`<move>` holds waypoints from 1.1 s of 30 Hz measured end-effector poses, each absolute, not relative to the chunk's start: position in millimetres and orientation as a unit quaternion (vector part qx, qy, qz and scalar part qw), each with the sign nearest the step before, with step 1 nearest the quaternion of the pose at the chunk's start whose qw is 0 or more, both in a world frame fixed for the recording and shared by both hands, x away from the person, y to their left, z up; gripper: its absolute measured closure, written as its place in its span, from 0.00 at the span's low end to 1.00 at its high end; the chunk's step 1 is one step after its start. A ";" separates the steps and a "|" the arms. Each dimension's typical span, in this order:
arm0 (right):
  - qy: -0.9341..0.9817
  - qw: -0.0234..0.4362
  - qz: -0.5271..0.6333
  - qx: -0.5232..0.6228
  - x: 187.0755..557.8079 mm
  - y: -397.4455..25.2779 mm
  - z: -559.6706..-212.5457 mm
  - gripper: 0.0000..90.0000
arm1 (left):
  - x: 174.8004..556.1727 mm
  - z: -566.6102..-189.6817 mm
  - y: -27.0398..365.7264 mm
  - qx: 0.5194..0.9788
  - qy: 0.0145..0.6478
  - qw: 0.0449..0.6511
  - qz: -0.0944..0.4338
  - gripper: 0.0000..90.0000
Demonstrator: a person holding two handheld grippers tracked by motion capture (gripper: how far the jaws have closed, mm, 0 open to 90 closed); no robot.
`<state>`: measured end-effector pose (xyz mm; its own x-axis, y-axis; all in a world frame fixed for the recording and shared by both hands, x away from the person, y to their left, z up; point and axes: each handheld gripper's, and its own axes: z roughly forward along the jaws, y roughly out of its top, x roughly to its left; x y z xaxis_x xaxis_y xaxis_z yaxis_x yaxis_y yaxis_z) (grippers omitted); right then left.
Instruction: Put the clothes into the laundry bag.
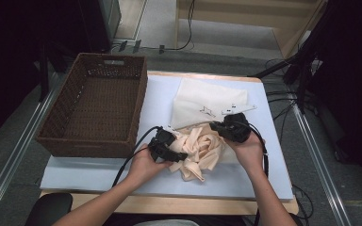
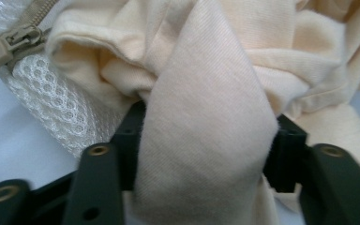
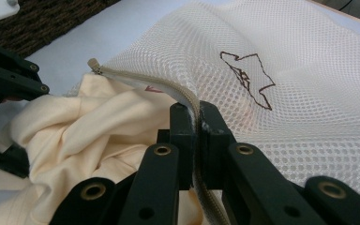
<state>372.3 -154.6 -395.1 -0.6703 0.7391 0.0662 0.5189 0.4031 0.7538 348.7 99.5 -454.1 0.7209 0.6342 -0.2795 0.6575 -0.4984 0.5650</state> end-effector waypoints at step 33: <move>0.823 0.134 0.413 0.366 366.6 -150.0 -386.6 0.97 | 372.6 -413.6 50.0 0.872 0.344 0.349 -0.011 0.75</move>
